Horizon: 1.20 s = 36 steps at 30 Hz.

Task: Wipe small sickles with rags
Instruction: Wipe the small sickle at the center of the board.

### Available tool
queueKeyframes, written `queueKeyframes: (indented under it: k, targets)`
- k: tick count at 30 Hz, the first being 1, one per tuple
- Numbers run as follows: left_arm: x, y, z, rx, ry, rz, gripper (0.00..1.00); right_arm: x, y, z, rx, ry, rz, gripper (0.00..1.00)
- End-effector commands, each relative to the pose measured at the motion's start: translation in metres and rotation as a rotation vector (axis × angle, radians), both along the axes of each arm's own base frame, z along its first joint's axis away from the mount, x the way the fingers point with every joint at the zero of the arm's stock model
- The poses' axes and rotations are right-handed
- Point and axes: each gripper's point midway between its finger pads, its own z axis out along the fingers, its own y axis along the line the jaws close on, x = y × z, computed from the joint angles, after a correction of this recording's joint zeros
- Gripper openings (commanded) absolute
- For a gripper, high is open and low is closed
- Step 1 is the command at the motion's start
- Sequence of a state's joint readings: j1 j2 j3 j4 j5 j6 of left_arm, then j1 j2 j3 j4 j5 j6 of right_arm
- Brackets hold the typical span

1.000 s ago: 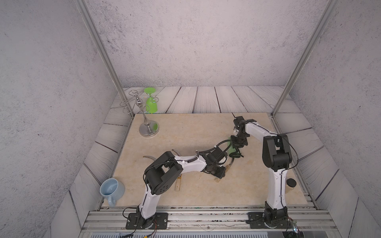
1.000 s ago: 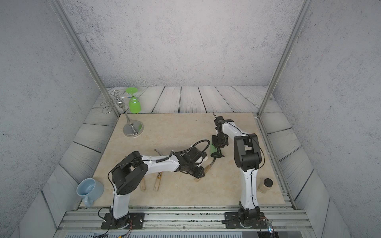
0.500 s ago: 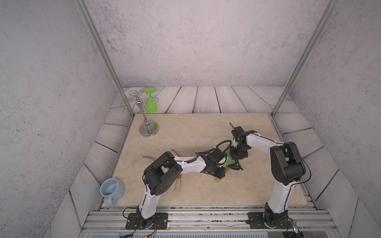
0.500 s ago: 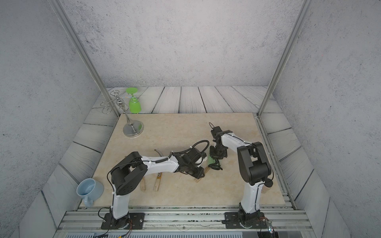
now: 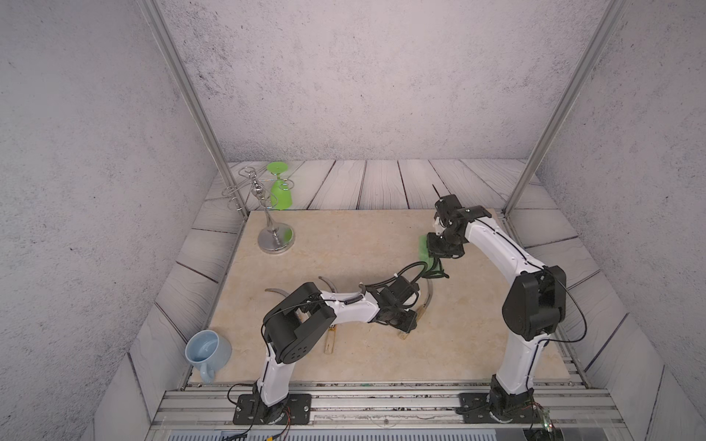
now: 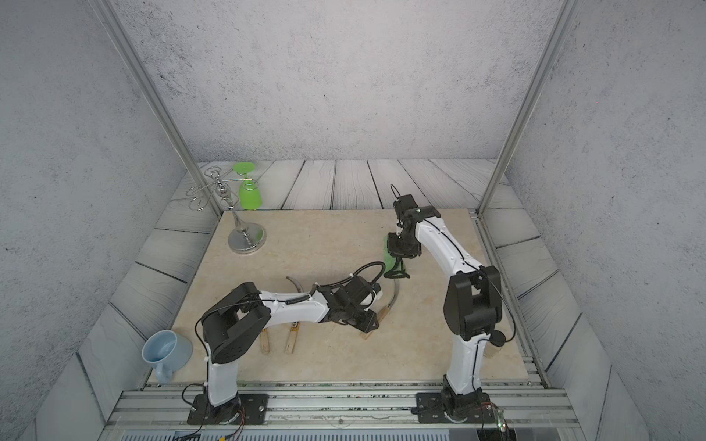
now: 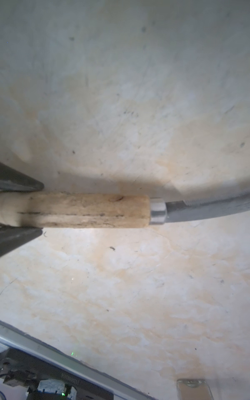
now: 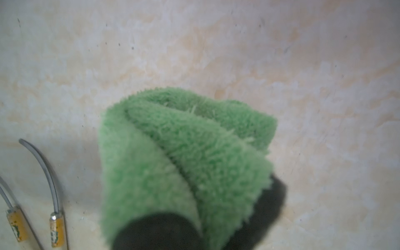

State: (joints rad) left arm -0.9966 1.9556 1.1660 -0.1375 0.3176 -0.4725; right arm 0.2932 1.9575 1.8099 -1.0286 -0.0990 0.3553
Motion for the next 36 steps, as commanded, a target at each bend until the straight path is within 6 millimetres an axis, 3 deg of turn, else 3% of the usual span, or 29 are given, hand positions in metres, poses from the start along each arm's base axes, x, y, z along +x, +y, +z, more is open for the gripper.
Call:
queueKeyframes:
  k: [1,5,8,16,20,27,36]
  targets:
    - [-0.017,0.016,-0.011,0.069,0.046,0.0,0.1,0.003,-0.007,-0.058,-0.066,0.159,0.015,0.2]
    - [-0.02,0.016,-0.013,0.074,0.056,-0.002,0.1,0.019,-0.001,-0.097,-0.078,0.227,0.033,0.19]
    - [-0.02,0.016,-0.014,0.077,0.057,-0.001,0.1,0.02,-0.006,-0.123,-0.127,0.305,0.038,0.19]
    - [-0.018,0.017,-0.015,0.09,0.053,0.011,0.1,-0.005,-0.023,-0.151,-0.215,0.409,0.059,0.2]
    - [-0.014,0.016,-0.013,0.091,0.048,0.028,0.1,-0.026,-0.029,-0.154,-0.232,0.448,0.072,0.2]
    - [-0.007,0.012,-0.008,0.082,0.028,0.048,0.1,-0.072,-0.038,-0.143,-0.23,0.459,0.078,0.2]
    - [0.0,0.009,-0.003,0.081,-0.002,0.057,0.1,-0.141,-0.029,-0.141,-0.211,0.454,0.089,0.21]
